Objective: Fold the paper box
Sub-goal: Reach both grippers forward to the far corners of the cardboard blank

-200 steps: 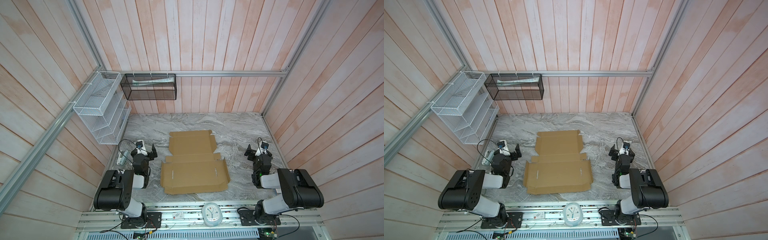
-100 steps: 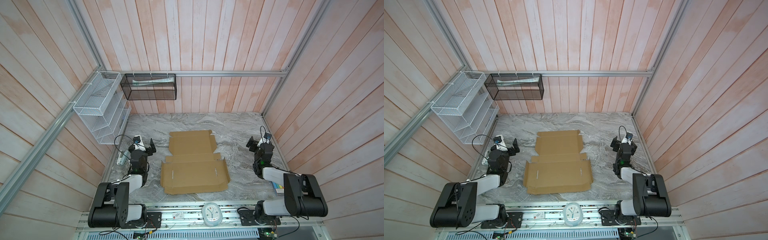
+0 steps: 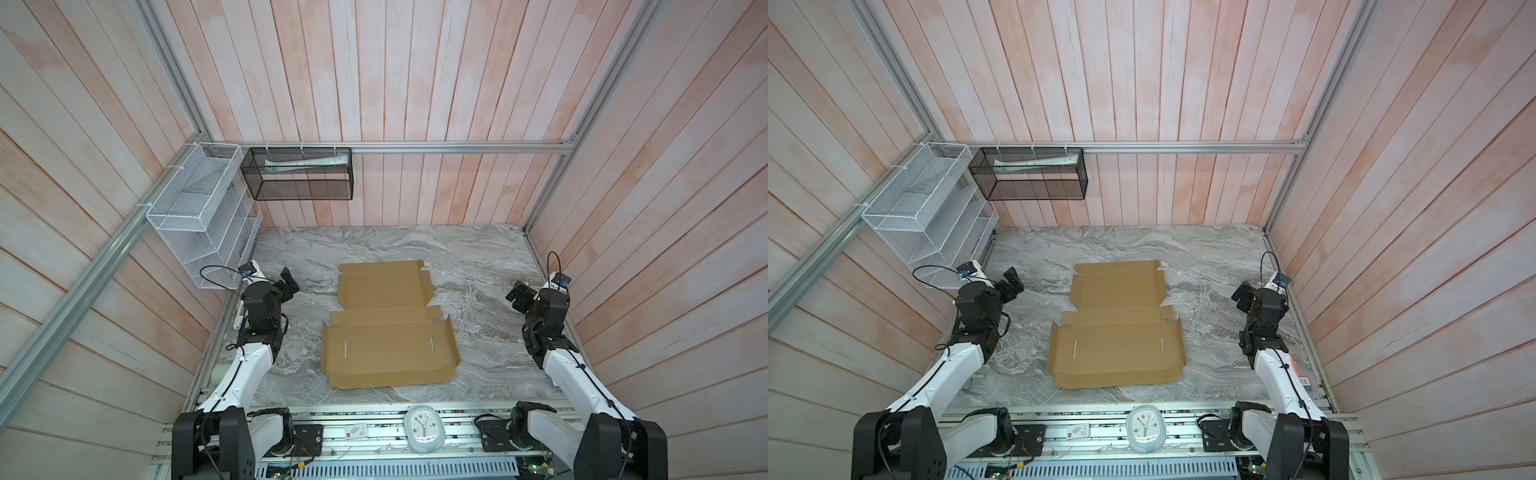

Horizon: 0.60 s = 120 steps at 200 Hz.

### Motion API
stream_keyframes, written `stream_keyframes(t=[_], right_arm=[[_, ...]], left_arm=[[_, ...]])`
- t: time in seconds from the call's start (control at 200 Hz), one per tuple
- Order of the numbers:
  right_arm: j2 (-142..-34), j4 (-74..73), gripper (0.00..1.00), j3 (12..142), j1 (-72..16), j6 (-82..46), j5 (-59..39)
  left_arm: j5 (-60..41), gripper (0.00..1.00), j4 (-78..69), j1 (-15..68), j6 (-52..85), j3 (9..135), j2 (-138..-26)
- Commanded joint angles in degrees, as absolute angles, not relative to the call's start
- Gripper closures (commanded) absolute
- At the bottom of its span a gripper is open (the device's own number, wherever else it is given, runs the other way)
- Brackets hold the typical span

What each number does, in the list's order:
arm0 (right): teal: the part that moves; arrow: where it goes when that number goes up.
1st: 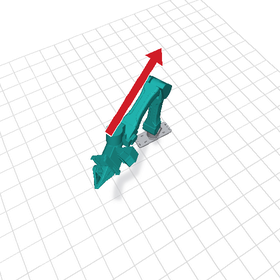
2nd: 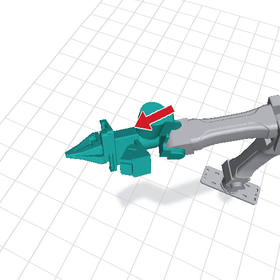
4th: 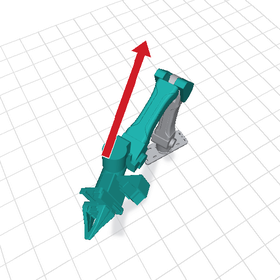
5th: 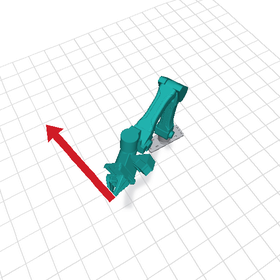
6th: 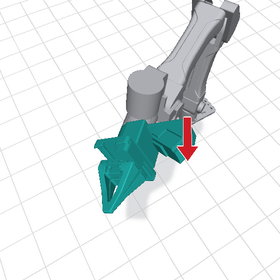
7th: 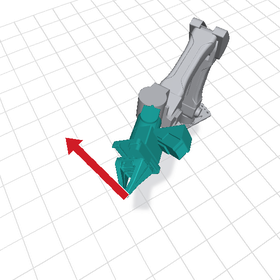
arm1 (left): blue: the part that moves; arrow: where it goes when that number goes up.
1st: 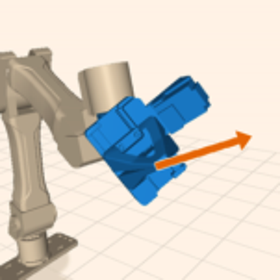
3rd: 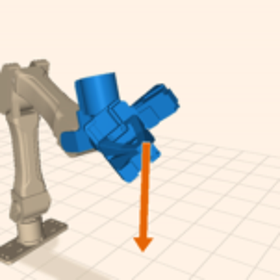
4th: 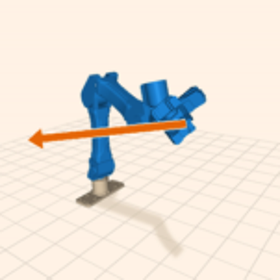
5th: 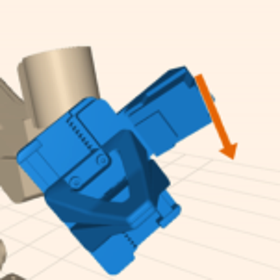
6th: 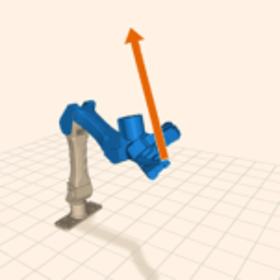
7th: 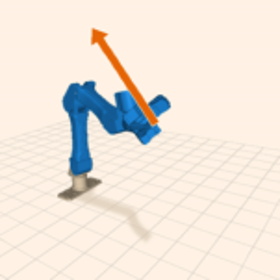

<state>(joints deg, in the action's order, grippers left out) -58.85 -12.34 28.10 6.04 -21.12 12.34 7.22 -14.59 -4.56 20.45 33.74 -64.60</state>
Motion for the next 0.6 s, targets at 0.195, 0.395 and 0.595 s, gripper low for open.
stream_keyframes(t=[0.195,0.395,0.595], right_arm=[[-53.9,4.0,0.02,31.7,0.9,-25.9,8.5],[-57.3,9.8,0.02,35.5,-9.6,-28.7,10.1],[-63.4,16.5,0.27,41.0,-19.9,-33.1,10.7]], left_arm=[[-0.8,0.0,4.2,-2.4,23.4,43.6,-65.8],[-1.3,0.0,12.8,2.2,22.6,52.7,-73.4],[-3.6,0.0,15.4,9.0,20.3,60.0,-79.9]])
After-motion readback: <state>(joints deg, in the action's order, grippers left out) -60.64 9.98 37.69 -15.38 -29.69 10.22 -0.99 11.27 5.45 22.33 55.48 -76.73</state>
